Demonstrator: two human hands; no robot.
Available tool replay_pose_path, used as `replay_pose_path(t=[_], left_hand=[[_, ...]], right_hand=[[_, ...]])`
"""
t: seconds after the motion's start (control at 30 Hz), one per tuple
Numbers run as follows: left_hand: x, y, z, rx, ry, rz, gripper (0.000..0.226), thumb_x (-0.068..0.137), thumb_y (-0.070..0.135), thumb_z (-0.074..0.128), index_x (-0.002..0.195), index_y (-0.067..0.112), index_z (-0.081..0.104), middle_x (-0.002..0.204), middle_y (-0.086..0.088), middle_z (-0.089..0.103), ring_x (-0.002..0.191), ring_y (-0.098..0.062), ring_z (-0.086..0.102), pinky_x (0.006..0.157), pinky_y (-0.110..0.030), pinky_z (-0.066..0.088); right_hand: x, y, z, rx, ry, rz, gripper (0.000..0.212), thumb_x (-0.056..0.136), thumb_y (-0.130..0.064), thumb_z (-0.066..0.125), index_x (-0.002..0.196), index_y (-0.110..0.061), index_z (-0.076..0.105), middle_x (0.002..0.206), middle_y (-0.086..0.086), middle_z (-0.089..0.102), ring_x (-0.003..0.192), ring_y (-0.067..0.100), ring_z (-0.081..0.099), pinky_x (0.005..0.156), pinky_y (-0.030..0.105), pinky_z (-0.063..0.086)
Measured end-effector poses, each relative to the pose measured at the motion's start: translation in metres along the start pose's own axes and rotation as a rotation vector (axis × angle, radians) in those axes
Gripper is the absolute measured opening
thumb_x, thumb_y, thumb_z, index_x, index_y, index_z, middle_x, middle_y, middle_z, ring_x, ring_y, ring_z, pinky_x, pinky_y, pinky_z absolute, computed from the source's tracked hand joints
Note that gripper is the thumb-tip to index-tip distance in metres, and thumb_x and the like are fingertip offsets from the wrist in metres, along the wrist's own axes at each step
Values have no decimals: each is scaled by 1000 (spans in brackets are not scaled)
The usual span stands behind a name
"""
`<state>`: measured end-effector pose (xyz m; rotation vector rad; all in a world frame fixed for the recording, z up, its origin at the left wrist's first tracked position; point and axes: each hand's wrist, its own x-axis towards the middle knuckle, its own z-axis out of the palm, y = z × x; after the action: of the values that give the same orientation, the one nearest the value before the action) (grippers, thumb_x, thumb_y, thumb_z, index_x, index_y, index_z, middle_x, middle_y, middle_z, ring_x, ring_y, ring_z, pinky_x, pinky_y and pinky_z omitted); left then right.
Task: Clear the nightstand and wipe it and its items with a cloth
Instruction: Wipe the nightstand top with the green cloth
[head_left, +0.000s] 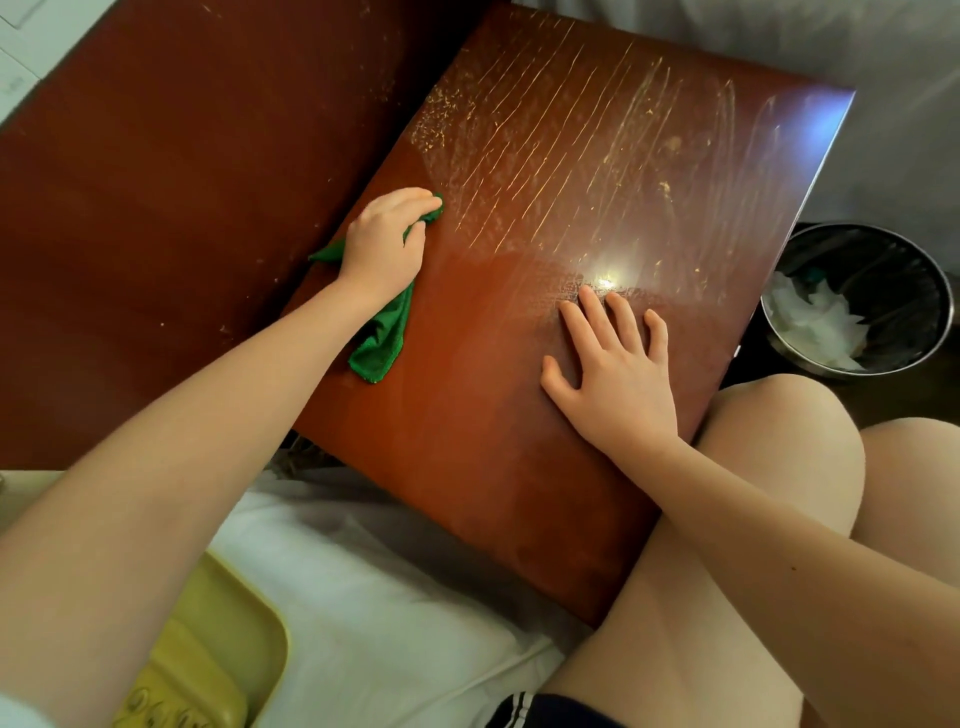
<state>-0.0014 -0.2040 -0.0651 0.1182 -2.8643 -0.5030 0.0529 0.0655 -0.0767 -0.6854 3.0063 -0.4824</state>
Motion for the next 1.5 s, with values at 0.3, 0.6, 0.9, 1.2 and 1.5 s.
replay_pose_path(t=[0.3,0.6,0.9,1.2,1.5], left_hand=[[-78,45,1,-77,-97,191,35,86,2,51,117,8,66,120,-8,65,115,-23,57,101,-28,38],[-65,33,0,-103,-119,213,35,85,0,51,116,6,66,119,-10,65,114,-24,57,102,-31,39],[9,-2,1,-21,-4,-86,36,92,6,46,124,9,61,130,-7,58,123,-21,50,104,-24,33],[61,-18,3,-7,95,-322,38,94,8,41,128,13,58,135,-1,53,123,-17,49,103,-24,35],[78,-20,6,29,111,-321,38,94,7,41,128,12,58,135,0,53,125,-16,47,103,-23,35]], right_hand=[[0,0,1,-12,-1,-4,61,87,-48,30,137,-17,44,148,4,38,138,26,29,112,47,9],[0,1,1,-5,-7,-7,61,88,-49,28,138,-17,43,149,4,37,139,26,28,113,48,10],[0,1,1,-1,-23,-5,60,89,-49,29,139,-18,43,149,4,37,140,26,27,113,49,10],[0,1,1,-13,-11,-4,57,89,-47,33,137,-18,45,148,4,40,139,26,29,112,46,5],[1,0,0,-29,-14,2,58,89,-47,33,137,-18,46,147,4,41,138,27,31,111,47,7]])
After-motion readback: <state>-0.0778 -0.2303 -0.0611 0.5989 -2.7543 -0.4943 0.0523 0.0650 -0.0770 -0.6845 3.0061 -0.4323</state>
